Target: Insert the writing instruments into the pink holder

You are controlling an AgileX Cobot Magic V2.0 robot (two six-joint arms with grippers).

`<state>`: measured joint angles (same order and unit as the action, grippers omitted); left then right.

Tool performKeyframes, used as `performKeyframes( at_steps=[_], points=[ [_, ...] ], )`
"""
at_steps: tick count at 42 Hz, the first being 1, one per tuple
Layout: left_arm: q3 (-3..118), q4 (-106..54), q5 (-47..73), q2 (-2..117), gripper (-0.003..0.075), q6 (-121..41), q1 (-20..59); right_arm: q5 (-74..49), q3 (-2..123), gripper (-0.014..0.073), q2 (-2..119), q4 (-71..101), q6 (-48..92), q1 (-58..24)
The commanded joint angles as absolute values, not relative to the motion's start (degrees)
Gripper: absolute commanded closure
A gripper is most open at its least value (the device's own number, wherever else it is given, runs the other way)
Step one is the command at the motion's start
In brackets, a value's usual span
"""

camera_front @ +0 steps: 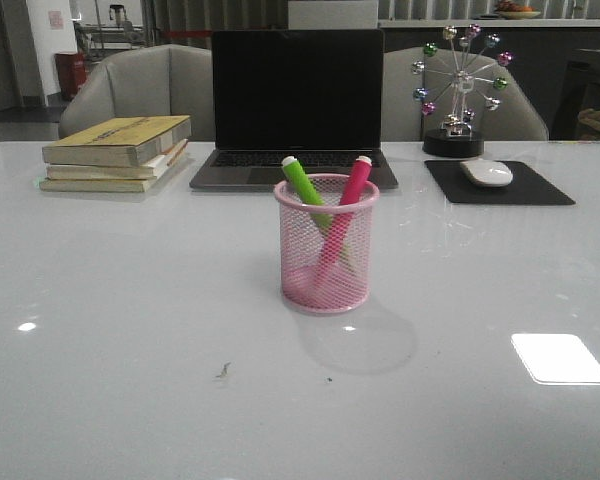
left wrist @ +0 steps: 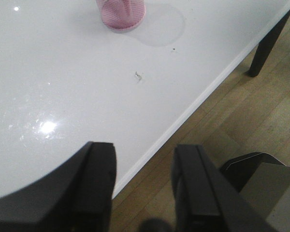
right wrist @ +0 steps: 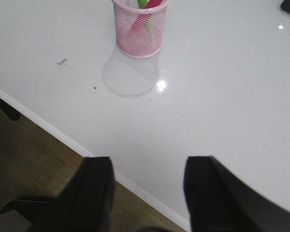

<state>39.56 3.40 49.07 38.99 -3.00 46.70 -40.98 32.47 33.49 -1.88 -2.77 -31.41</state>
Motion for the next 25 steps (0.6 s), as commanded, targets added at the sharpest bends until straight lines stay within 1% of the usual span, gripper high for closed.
performKeyframes(
  at_steps=[1, 4, 5, 8, 25],
  points=[
    [41.1, 3.7, 44.7, 38.8, 0.052, -2.2, 46.7, -37.4, 34.0, 0.0381, 33.5, -2.7, -2.4, -31.4],
    [41.1, 3.2, 44.7, 38.8, 0.0614, -2.2, 46.7, -38.0, 34.0, 0.0518, 33.5, -2.7, -2.4, -31.4],
    [41.1, 3.1, 44.8, 38.8, 0.0636, -2.2, 46.7, -38.3, 34.0, 0.0551, 33.5, -2.7, -2.4, -31.4],
    [41.1, 3.1, 44.8, 38.8, 0.0622, -2.2, 46.7, -39.1, 34.0, 0.0516, 33.5, -2.7, -2.4, -31.4],
    [41.1, 3.1, 44.8, 38.8, 0.0623, -2.2, 46.7, -39.8, 34.0, 0.0516, 33.5, -2.7, -2.4, -31.4]
  ],
)
